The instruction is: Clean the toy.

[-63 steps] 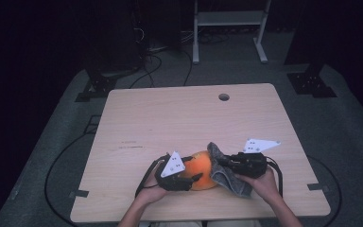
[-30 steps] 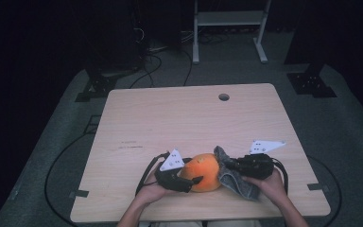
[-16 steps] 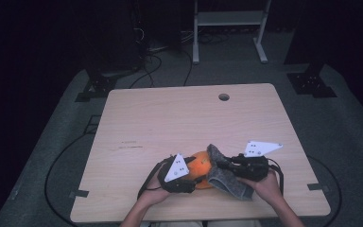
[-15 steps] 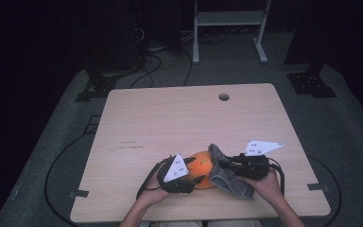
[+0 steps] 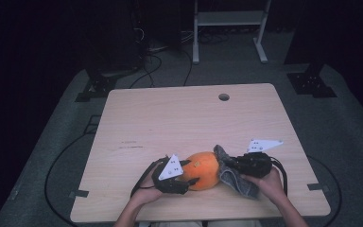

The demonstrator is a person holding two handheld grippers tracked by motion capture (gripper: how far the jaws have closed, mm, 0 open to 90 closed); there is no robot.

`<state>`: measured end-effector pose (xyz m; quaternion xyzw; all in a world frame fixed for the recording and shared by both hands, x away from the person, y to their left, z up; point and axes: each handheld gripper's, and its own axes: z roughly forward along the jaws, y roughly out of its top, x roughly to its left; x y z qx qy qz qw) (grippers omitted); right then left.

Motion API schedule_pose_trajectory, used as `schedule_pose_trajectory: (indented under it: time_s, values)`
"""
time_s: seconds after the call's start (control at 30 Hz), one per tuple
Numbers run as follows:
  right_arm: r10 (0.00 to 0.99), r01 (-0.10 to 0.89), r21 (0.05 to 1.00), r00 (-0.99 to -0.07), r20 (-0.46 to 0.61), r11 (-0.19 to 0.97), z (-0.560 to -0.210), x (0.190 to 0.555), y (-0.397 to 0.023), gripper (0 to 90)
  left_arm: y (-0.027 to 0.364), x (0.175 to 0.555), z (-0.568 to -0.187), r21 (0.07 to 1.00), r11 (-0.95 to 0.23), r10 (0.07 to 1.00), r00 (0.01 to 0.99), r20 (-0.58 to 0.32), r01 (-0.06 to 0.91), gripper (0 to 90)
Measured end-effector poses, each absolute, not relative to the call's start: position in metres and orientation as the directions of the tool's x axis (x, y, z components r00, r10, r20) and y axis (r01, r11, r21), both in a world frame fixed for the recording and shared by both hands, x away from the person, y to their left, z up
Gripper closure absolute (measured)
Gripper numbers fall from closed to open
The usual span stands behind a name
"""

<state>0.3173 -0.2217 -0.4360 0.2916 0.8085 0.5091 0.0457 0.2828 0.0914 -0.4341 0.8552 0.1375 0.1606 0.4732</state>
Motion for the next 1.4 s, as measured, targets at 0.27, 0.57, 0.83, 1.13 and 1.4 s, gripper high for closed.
schedule_pose_trajectory:
  time_s: [0.27,0.57,0.83,1.13,1.4]
  values:
    - [0.507,0.421,0.865,-0.827,0.243,0.273,-0.434,0.322,-0.213,80.8,0.091,0.281,-0.435,0.847,-0.527,0.354,0.923,0.153,0.062,35.8]
    - [0.536,0.441,0.855,-0.808,0.245,0.274,-0.437,0.322,-0.228,80.8,0.093,0.282,-0.435,0.845,-0.53,0.349,0.926,0.142,0.07,35.2]
    - [0.56,0.48,0.816,-0.792,0.245,0.322,-0.446,0.325,-0.227,80.8,0.095,0.284,-0.435,0.846,-0.528,0.352,0.926,0.133,0.08,33.9]
    - [0.471,0.386,0.876,-0.854,0.221,0.289,-0.424,0.311,-0.215,80.8,0.091,0.283,-0.436,0.851,-0.519,0.356,0.925,0.131,0.079,31.8]
    - [0.534,0.381,0.86,-0.831,0.158,0.339,-0.426,0.311,-0.223,80.8,0.085,0.284,-0.437,0.859,-0.506,0.365,0.922,0.128,0.08,27.7]
